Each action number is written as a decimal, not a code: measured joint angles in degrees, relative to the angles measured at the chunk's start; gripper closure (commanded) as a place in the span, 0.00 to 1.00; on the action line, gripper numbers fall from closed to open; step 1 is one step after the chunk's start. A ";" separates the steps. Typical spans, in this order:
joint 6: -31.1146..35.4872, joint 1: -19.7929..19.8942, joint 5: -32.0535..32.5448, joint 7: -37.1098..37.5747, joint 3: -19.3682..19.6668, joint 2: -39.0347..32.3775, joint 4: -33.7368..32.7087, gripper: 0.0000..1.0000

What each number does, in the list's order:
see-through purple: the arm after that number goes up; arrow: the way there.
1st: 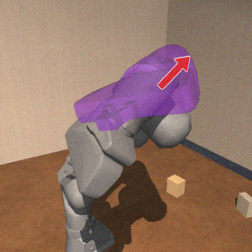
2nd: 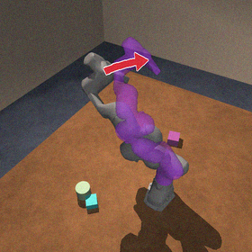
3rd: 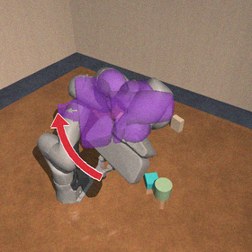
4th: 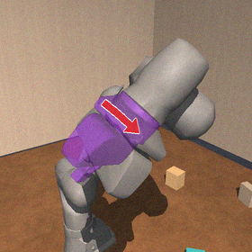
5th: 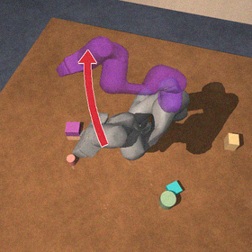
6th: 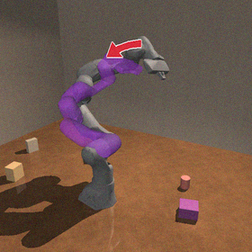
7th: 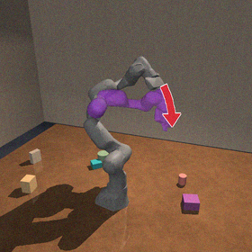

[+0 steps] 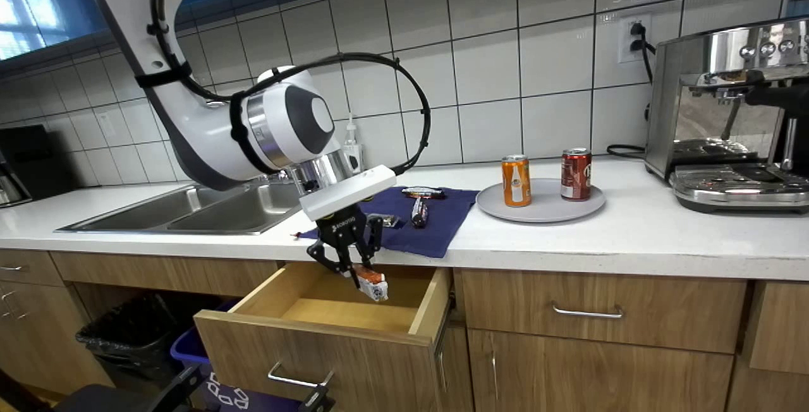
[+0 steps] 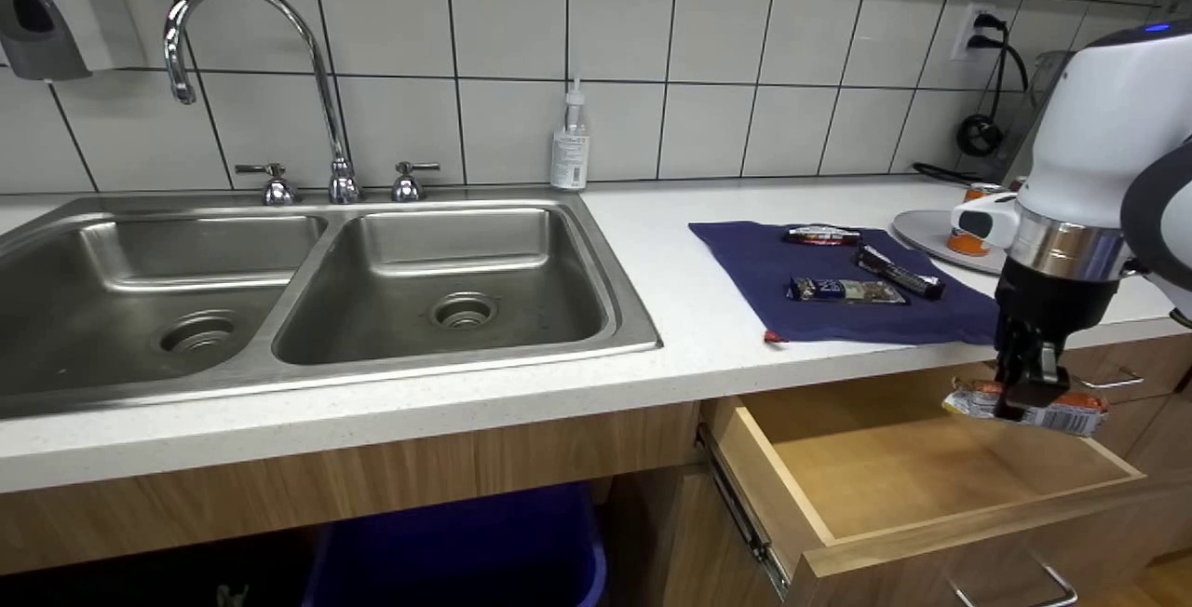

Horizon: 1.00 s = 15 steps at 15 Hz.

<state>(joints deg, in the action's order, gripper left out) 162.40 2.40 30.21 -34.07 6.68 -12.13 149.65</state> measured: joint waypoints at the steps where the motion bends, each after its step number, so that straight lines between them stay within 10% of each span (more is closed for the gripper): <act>1: 0.00 0.00 0.60 0.42 0.14 -0.41 -0.09 0.93; 7: 0.00 0.00 2.33 2.48 0.69 -2.36 -0.80 0.93; 8: 0.00 0.00 2.42 2.64 0.70 -2.59 -0.93 0.48; 15: 0.00 0.00 2.18 2.68 0.54 -2.89 -1.28 0.04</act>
<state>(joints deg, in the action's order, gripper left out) 162.40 2.40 32.39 -31.40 7.23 -15.02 148.37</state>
